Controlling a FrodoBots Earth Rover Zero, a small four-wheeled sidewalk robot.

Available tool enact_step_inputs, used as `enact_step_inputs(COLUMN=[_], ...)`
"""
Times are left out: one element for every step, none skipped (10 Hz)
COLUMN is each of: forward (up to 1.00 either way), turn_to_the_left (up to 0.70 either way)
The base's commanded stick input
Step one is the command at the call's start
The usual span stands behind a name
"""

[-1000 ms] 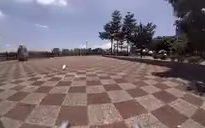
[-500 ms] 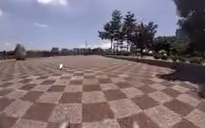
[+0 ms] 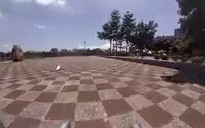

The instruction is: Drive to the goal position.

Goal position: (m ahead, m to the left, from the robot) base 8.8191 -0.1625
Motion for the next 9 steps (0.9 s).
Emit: enact_step_inputs(forward=[0.70, 0.70, 0.70, 0.70, 0.70, 0.70, 0.70, 0.70, 0.70], turn_to_the_left=[0.00, 0.16, 0.27, 0.27, 0.27, 0.27, 0.13, 0.00, 0.00])
